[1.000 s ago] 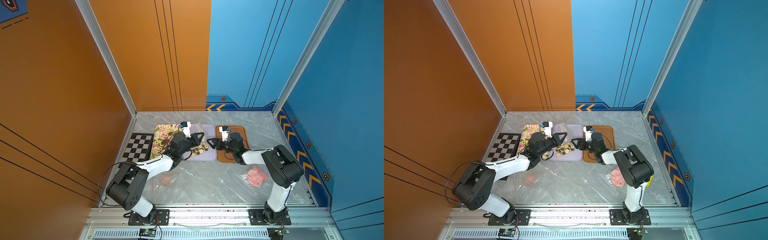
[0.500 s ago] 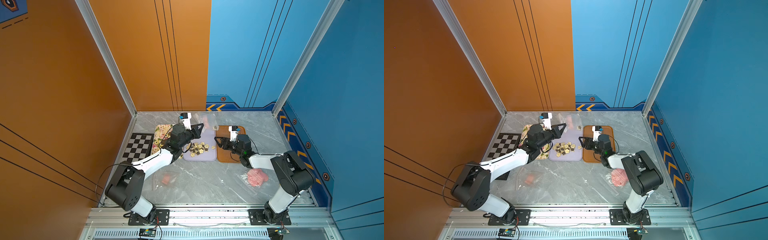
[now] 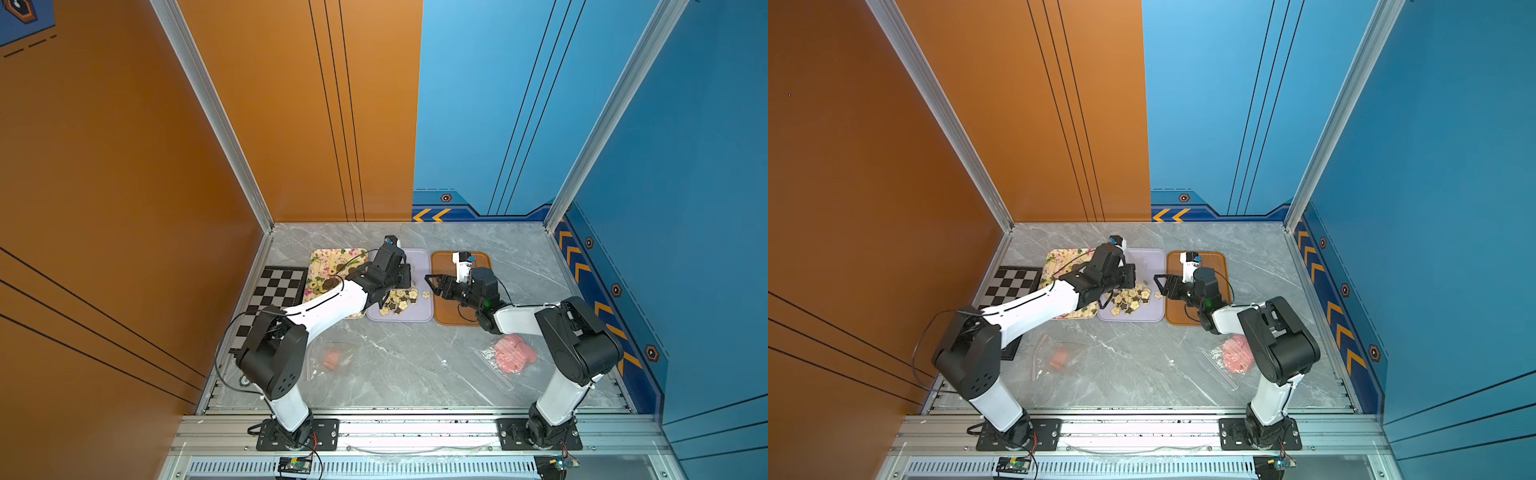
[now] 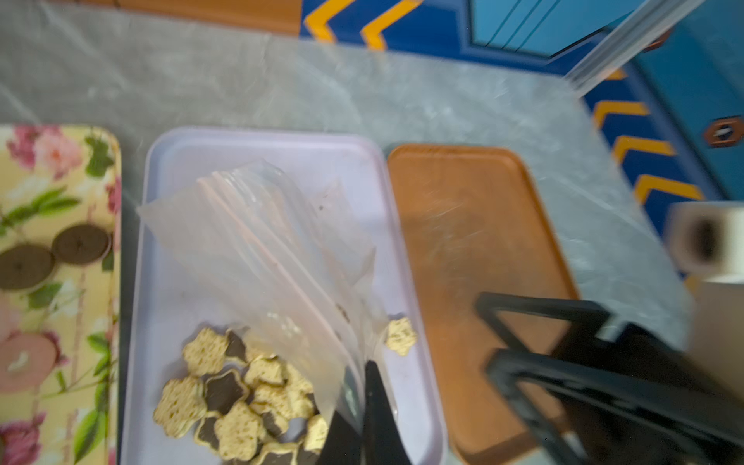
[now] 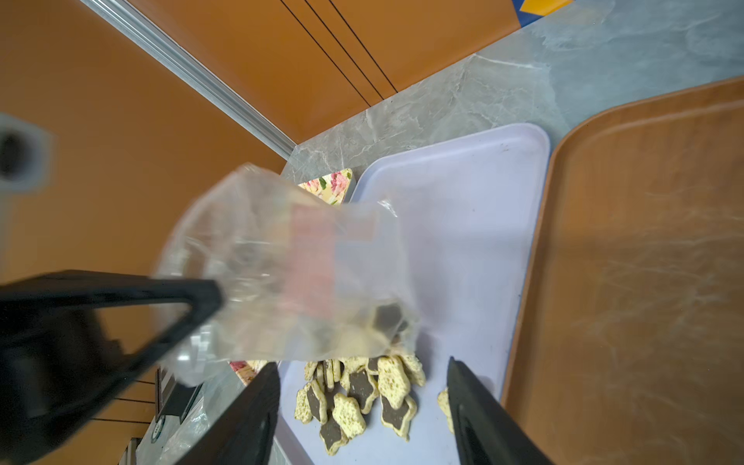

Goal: Pour cookies out of the ziploc bag
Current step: 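Pour the cookies out of the ziploc bag onto the tray.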

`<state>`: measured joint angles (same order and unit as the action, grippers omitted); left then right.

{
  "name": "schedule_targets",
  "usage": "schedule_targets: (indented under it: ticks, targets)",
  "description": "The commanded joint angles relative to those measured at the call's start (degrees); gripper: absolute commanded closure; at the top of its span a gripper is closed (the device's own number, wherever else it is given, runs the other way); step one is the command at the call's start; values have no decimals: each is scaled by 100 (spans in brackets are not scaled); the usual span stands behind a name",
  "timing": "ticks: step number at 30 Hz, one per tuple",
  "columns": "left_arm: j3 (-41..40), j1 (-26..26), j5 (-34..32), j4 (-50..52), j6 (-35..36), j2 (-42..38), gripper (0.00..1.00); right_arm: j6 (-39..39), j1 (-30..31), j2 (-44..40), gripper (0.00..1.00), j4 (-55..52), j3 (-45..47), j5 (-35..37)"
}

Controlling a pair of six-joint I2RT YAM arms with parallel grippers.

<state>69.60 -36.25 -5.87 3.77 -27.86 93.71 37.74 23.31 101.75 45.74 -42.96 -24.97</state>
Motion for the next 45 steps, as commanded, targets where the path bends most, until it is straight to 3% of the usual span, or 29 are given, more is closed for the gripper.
schedule_targets:
  ticks: [1,6,13,16,24,29,32,45]
  targets:
    - [-181,-40,-67,-359,250,-425,100,180,59,254,33,-77,-294,-419]
    - [-551,-82,204,-639,-10,-834,100,370,95,466,33,210,-401,-796]
    - [-761,-93,253,-622,-105,-1273,100,1188,-17,835,36,1592,-267,-1209]
    - [-872,-76,262,-623,-152,-1359,100,1337,-64,915,43,1787,-268,-1256]
    - [-1019,-62,276,-623,-194,-1478,100,1703,-55,1127,42,2276,-367,-1548]
    - [-1019,-75,264,-656,-220,-1461,100,2756,-62,1659,42,3546,-590,-1920]
    - [-1019,-81,244,-685,-215,-1461,100,2795,-46,1671,49,3555,-645,-1972]
    - [-1019,-75,207,-886,-229,-1385,100,2897,84,1671,51,3556,-793,-2175]
